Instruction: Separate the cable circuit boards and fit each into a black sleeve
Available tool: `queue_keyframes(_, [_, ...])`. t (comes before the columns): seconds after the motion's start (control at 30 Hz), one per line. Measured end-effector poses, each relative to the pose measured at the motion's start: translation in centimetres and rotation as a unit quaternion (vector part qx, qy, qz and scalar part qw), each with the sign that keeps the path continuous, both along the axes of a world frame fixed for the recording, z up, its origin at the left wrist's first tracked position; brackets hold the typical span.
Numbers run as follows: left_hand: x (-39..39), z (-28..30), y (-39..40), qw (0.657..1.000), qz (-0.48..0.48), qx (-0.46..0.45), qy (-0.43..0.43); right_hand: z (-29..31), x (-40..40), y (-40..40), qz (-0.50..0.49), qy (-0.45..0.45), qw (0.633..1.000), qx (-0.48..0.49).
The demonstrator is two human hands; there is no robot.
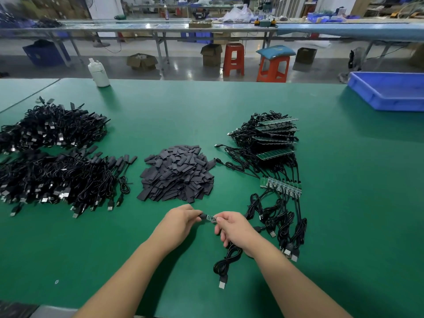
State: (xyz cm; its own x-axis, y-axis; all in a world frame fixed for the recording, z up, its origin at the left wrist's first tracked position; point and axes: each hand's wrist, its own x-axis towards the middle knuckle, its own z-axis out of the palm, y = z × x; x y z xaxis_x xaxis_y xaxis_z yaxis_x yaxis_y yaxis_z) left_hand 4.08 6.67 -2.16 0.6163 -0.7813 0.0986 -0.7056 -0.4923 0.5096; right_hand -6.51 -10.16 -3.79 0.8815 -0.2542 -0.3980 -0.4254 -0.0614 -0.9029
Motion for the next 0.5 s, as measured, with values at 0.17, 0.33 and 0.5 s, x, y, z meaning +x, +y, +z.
queue_keyframes(0.17, [-0.06,-0.04,0.46,1.000,0.011,0.001,0.009,-0.02,0.04,0.03,-0.001,0.001,1.000,0.006])
queue_keyframes(0.33, [-0.40,-0.22,0.20,1.000,0.012,-0.004,0.018,0.03,0.07,0.10,0.005,0.005,1.000,-0.001])
queue_keyframes(0.5, [-0.45,-0.52,0.16,1.000,0.013,-0.006,0.024,0.23,-0.09,0.13,0.011,0.010,1.000,-0.007])
